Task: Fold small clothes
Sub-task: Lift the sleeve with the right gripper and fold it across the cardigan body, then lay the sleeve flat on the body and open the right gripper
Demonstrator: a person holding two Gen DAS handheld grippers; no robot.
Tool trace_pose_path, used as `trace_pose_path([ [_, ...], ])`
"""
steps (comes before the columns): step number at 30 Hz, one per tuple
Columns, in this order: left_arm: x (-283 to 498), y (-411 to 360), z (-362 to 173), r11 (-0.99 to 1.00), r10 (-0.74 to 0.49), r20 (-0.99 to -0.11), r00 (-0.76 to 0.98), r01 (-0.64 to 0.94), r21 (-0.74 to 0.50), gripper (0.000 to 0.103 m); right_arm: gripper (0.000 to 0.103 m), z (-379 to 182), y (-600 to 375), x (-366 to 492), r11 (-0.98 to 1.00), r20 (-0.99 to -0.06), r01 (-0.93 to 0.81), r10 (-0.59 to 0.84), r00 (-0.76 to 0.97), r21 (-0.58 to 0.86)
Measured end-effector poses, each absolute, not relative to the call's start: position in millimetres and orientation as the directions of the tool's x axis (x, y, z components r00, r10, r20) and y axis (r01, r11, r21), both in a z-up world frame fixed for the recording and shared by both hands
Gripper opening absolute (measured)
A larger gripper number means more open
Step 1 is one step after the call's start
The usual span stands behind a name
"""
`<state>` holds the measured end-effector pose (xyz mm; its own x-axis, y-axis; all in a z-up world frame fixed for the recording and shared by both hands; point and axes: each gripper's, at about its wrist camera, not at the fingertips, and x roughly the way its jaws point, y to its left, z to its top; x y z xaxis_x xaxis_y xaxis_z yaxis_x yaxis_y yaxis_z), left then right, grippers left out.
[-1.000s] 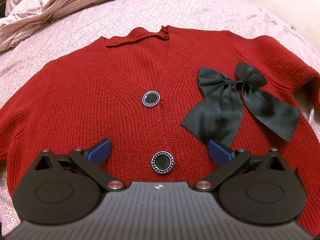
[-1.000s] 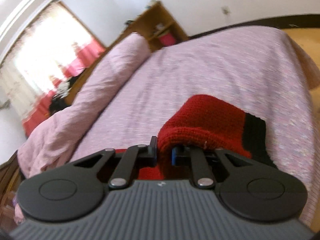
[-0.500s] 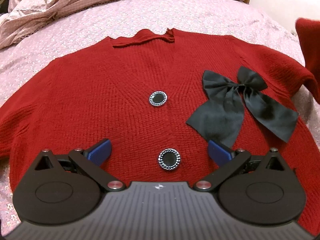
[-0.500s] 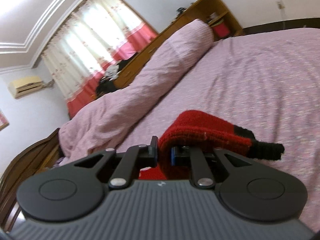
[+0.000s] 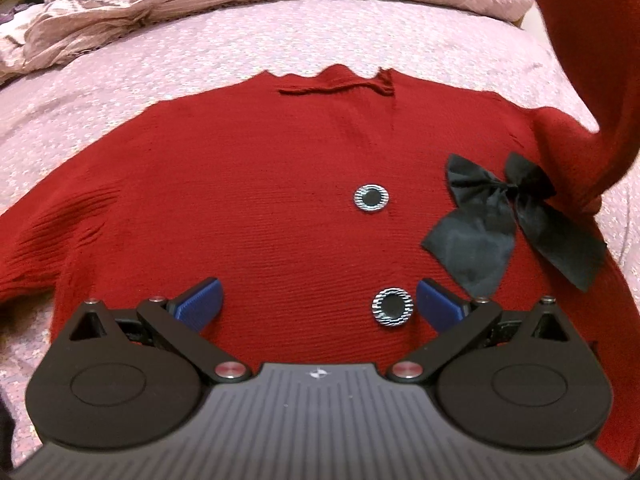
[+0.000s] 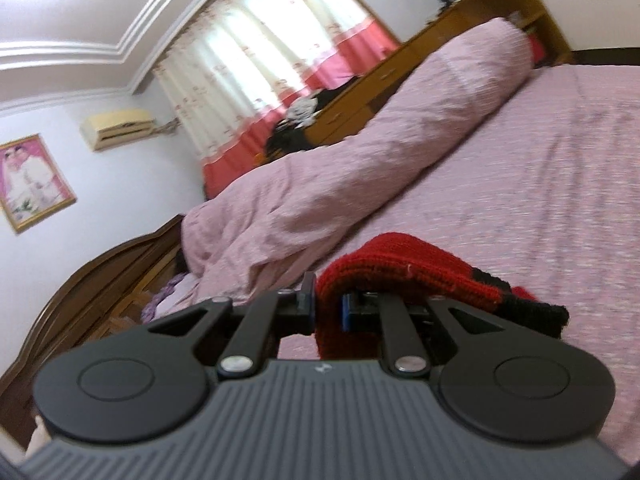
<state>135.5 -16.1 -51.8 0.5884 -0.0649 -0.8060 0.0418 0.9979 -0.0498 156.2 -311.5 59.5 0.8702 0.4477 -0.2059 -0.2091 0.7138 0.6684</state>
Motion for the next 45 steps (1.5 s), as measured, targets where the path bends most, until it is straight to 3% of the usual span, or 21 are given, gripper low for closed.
trace_pose_path([
  [10,128,8,-51,0.998,-0.044,-0.805,0.592,-0.005,-0.058,0.103,0.015,61,-240,178,0.715,-0.224,-0.372,0.589,0.777,0.592],
  [19,125,18,-53,0.999,-0.018,-0.806,0.592,-0.024,-0.041,0.103,0.015,24,-189,195,0.724,-0.351,-0.453,0.665,0.659,0.520],
  [27,117,31,-52,0.998,0.017,-0.811,0.585,-0.054,-0.019,0.103,0.017,-25,-165,208,0.652,-0.426,-0.415,0.743,0.516,0.634],
  [29,114,36,-50,0.997,0.023,-0.809,0.587,-0.069,-0.022,0.103,0.023,-30,-161,209,0.653,-0.450,-0.398,0.745,0.492,0.645],
  [31,112,42,-47,0.996,0.030,-0.807,0.590,-0.086,-0.025,0.103,0.053,-34,-157,207,0.664,-0.485,-0.385,0.739,0.467,0.641],
  [33,108,50,-43,0.994,0.040,-0.801,0.598,-0.103,-0.028,0.103,0.066,-37,-151,208,0.674,-0.509,-0.380,0.733,0.452,0.633],
  [45,107,50,-7,0.997,0.035,-0.753,0.657,-0.079,-0.023,0.103,0.067,-12,-194,167,0.683,-0.504,-0.371,0.722,0.474,0.630],
])
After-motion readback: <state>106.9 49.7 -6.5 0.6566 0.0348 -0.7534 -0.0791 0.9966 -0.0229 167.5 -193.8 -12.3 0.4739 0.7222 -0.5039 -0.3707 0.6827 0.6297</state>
